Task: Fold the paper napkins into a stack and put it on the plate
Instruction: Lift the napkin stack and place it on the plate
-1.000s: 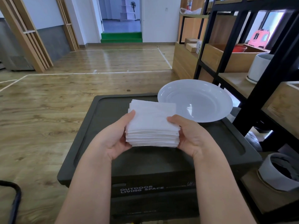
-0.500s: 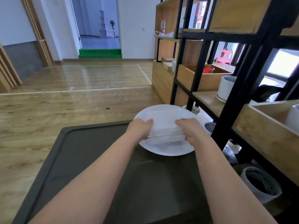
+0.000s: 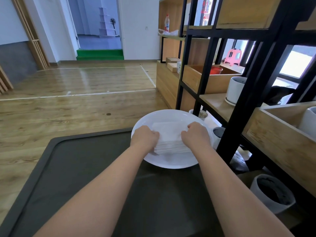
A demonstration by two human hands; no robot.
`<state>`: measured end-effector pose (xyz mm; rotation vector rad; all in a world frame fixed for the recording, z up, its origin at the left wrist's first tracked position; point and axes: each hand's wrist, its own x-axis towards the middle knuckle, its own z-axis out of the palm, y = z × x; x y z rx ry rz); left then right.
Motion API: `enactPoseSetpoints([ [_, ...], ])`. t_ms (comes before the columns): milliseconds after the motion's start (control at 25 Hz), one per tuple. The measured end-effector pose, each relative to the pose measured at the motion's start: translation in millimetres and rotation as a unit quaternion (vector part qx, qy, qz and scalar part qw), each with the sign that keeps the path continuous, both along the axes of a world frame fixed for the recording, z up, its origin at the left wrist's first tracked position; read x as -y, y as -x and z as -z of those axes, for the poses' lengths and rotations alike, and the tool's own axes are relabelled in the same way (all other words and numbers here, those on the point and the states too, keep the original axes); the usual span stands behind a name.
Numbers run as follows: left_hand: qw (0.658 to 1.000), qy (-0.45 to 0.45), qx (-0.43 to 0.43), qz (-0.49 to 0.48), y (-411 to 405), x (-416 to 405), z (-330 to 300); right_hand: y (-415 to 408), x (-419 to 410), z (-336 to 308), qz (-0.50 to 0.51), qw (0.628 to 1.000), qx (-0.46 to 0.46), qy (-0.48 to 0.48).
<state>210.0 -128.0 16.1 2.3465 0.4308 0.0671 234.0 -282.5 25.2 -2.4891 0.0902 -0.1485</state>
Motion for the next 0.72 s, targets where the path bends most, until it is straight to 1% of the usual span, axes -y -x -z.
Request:
enactPoseSetpoints([
  [80, 0.997, -0.024, 0.076, -0.02, 6, -2, 0, 1, 10, -4, 0.039, 0.997, 0.065, -0.028],
  [120, 0.992, -0.025, 0.114, -0.048, 8, -7, 0, 1, 19, -8, 0.066, 0.994, 0.082, -0.035],
  [160, 0.987, -0.021, 0.139, -0.074, 10, -14, 0, -1, 30, -9, 0.09, 0.992, 0.079, -0.037],
  [200, 0.985, -0.013, 0.142, -0.097, 12, -21, 0, -1, 42, -10, 0.106, 0.992, 0.056, -0.039],
  [280, 0.987, 0.027, 0.09, -0.128, 13, -34, 1, -1, 57, -10, 0.119, 0.99, -0.026, -0.076],
  [360, 0.981, 0.122, 0.018, -0.151, 14, -40, 3, 4, 60, -10, 0.123, 0.977, -0.08, -0.157],
  [400, 0.971, 0.181, -0.007, -0.158, 16, -41, 4, 6, 60, -10, 0.122, 0.97, -0.084, -0.194],
  [440, 0.96, 0.226, -0.015, -0.165, 18, -42, 4, 8, 60, -9, 0.121, 0.966, -0.078, -0.213],
  [520, 0.95, 0.265, -0.008, -0.166, 23, -46, 4, 14, 58, -8, 0.115, 0.966, -0.07, -0.221],
  [720, 0.941, 0.277, 0.033, -0.192, 77, -76, -8, 41, 30, -12, 0.047, 0.975, -0.072, -0.207],
])
